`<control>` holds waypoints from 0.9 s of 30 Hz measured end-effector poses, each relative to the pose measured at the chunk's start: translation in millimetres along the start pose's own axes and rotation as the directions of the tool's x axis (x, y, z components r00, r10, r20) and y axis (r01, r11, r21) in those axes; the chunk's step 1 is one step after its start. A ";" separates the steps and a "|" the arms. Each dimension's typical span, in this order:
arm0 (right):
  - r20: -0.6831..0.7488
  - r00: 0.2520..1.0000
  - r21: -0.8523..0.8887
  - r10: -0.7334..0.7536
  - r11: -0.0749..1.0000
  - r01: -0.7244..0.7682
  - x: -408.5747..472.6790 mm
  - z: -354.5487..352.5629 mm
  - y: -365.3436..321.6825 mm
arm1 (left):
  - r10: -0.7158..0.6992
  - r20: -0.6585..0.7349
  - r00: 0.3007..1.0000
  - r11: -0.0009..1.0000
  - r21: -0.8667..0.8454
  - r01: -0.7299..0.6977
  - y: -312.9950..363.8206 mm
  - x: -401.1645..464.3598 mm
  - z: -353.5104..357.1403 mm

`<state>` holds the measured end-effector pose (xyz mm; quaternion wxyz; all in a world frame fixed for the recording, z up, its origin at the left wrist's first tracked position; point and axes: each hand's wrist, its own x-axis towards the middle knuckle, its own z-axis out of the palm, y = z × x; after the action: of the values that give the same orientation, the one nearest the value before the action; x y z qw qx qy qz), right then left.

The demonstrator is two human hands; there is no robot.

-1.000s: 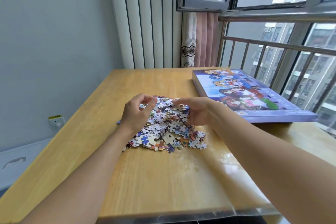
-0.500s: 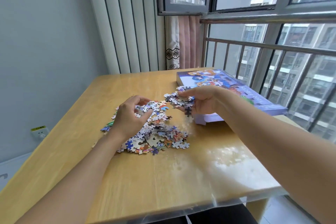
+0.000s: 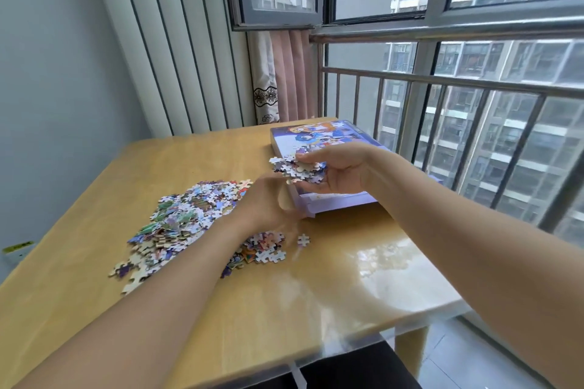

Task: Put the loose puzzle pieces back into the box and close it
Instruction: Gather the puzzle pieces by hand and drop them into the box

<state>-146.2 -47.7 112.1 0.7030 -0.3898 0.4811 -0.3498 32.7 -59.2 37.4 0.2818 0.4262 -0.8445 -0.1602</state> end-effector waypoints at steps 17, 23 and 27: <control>-0.041 0.999 0.068 0.001 0.998 0.002 -43.5 -27.3 17.2 | -0.248 -0.291 0.924 0.952 -0.249 0.178 3.5 72.6 -21.6; -0.202 0.978 0.188 0.058 0.982 -0.019 -33.2 -48.8 5.8 | -0.228 -0.260 0.938 0.927 -0.353 0.128 10.2 70.9 -33.9; -0.274 0.958 0.202 0.083 0.979 -0.027 -29.3 -52.5 -3.1 | -0.193 -0.254 0.948 0.929 -0.359 0.093 12.3 70.8 -33.1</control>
<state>-204.9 -34.8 114.5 0.6721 -0.2510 0.5500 -0.4275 11.4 -110.4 93.9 0.4575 0.4504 -0.7206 -0.2617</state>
